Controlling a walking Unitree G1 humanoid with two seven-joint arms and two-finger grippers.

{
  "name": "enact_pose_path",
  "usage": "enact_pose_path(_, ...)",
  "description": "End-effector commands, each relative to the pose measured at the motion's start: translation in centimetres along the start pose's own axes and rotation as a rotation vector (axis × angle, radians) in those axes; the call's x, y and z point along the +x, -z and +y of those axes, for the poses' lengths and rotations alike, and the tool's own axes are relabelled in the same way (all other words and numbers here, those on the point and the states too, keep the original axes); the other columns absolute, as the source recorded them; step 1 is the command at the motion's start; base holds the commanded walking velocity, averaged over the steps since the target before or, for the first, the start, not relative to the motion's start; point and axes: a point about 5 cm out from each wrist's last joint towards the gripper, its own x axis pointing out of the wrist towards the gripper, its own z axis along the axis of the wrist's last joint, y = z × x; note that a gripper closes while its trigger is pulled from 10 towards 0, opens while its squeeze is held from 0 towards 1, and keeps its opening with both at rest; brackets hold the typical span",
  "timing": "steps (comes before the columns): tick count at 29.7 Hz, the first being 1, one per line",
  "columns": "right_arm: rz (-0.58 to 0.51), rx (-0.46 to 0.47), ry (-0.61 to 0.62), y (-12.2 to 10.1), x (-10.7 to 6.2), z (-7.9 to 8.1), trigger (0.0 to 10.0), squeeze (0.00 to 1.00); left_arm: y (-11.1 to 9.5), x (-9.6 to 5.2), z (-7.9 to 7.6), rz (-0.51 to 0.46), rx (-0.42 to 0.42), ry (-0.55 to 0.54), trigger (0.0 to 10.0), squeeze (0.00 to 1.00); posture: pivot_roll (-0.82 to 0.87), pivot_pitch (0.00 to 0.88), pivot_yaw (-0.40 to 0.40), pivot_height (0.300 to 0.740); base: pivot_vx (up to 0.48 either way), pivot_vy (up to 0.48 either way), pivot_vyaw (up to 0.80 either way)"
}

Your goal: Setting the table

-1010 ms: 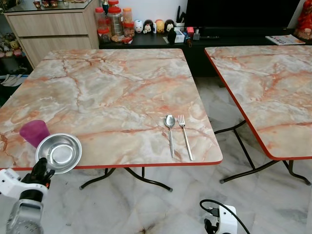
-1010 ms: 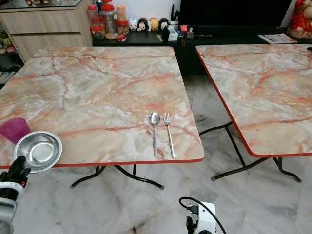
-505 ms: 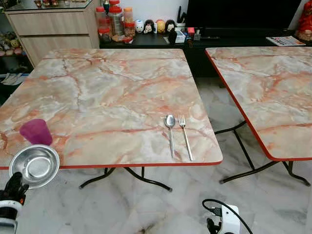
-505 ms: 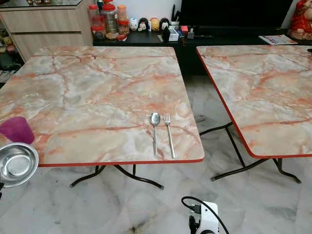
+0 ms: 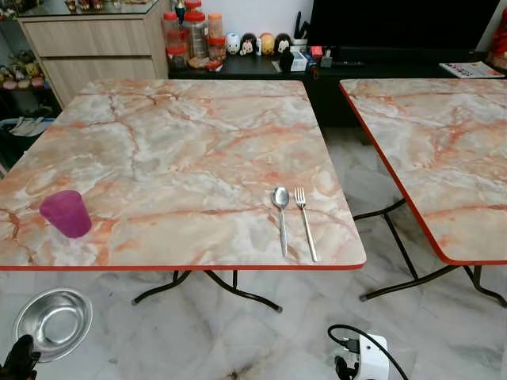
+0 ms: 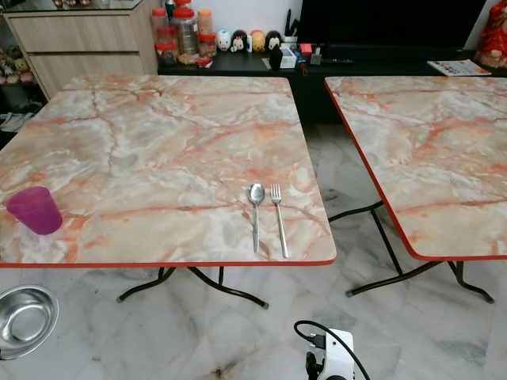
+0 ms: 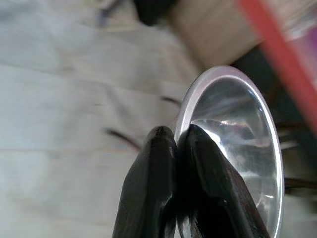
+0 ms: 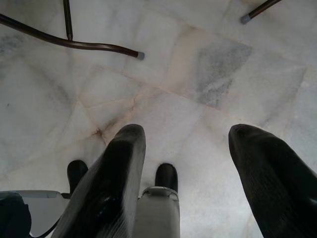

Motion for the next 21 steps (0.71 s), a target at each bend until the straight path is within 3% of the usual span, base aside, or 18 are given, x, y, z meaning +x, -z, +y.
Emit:
enact_pose_path(1,-0.013,0.013,0.005,-0.2,0.0,0.0,10.0,0.00,0.8,0.3,0.1,0.032,0.064,-0.053,10.0,0.00,0.09,0.000,-0.033,0.740,0.000,0.000,0.00)
enact_pose_path(4,-0.013,0.013,0.005,-0.3,0.0,0.1,10.0,0.00,1.0,0.4,0.1,0.040,0.057,-0.063,10.0,0.00,0.09,0.000,-0.033,0.740,0.000,0.000,0.00)
enact_pose_path(5,-0.014,0.012,0.004,-0.3,0.1,0.1,10.0,0.00,3.4,1.2,-1.1,0.129,0.126,-0.123,10.0,0.00,0.07,0.000,-0.037,0.740,0.000,0.000,0.00)
enact_pose_path(6,-0.014,0.012,0.004,-0.3,0.1,0.1,10.0,0.00,3.4,1.2,-1.1,0.129,0.126,-0.123,10.0,0.00,0.07,0.000,-0.037,0.740,0.000,0.000,0.00)
enact_pose_path(7,-0.016,0.002,0.001,-0.4,0.1,0.1,10.0,0.00,5.3,1.9,-2.5,0.199,0.204,-0.149,10.0,0.00,0.06,0.000,-0.038,0.740,0.000,0.000,0.00)
enact_pose_path(13,-0.030,0.019,0.020,-0.7,0.1,-0.5,10.0,0.00,8.5,3.1,-6.7,0.284,0.275,-0.066,10.0,0.00,0.04,0.000,-0.035,0.740,0.000,0.000,0.00)
enact_pose_path(21,-0.030,0.025,0.029,-0.7,0.0,-0.7,10.0,0.00,12.6,2.9,-11.0,0.418,0.400,0.070,10.0,0.00,0.02,0.000,-0.030,0.740,0.000,0.000,0.00)
